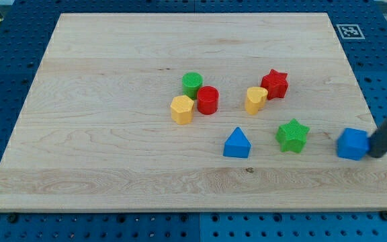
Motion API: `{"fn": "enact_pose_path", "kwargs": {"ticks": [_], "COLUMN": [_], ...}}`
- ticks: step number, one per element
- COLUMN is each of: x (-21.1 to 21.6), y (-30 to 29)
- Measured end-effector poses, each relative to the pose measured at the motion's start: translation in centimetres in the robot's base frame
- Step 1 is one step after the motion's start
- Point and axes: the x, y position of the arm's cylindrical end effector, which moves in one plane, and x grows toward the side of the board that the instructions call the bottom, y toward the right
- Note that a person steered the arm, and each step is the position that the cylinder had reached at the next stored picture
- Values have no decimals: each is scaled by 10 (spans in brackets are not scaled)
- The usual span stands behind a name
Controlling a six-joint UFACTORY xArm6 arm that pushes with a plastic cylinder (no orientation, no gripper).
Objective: Push the green star above the blue cube
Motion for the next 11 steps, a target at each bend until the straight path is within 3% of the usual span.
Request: {"fn": "enact_pose_path", "kwargs": {"ticks": [2,4,5,6,7,8,10,11], "x": [30,3,-62,-63,3,25,-64,-12], "y": [-66,-158,-158,-160,-161,-147,-122,-122]}}
